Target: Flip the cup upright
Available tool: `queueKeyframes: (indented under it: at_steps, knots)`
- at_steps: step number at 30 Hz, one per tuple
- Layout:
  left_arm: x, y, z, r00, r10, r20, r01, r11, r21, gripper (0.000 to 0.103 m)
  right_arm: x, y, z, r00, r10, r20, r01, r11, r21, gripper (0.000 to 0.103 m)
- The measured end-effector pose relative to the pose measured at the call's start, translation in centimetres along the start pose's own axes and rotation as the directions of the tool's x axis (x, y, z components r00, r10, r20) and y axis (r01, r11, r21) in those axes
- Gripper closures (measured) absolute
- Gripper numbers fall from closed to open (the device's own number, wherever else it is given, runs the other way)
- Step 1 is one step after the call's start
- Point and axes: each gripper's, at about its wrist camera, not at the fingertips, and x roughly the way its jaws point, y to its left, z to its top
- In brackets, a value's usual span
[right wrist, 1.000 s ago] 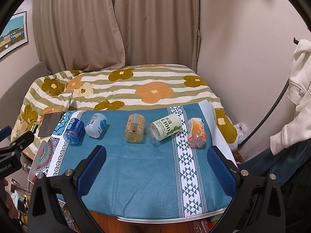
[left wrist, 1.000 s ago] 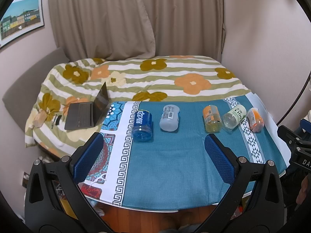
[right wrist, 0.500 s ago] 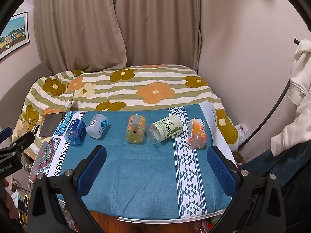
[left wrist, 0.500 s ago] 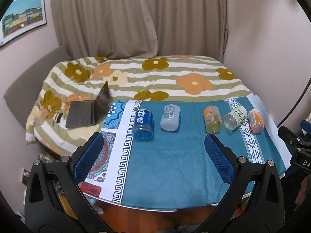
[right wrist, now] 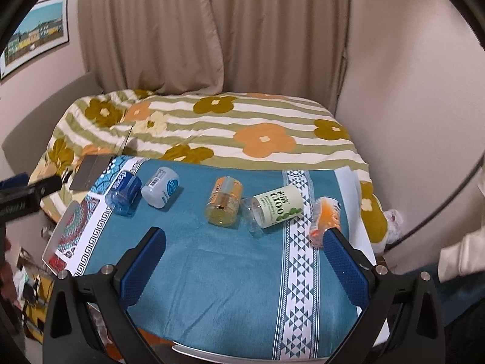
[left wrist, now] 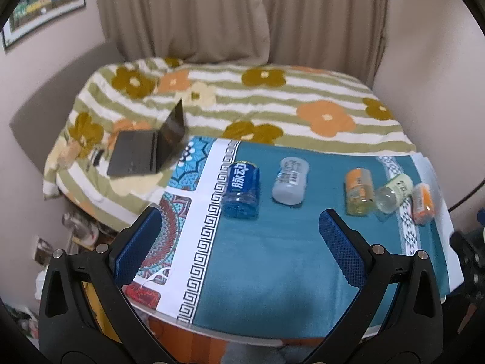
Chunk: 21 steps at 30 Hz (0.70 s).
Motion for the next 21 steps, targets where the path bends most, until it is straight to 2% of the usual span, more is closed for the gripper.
queueKeyframes:
  at_steps: [7,12,21]
  knots:
    - [8.1,0.8,2.2,0.988,-0.026,-0.150,0.026,1.000,0.000,0.000,4.3,1.2,0.1,0.998,0.033,-0.057,-0.033,0.999,-0.006,0.000]
    - [14.0,1.2,2.8,0.962,-0.050,-0.268,0.052,0.999,-0.001,0.000,7.8,2.2,0.3,0.992,0.041,-0.116,-0.037,0.999,0.034,0.000]
    - [20.8,1.1,3.0,0.907,-0.073,-0.415,0.086,0.996,0.011,0.000,12.7,3.4,1.1,0.979,0.018,-0.203,-0.003,0.997,0.073,0.000]
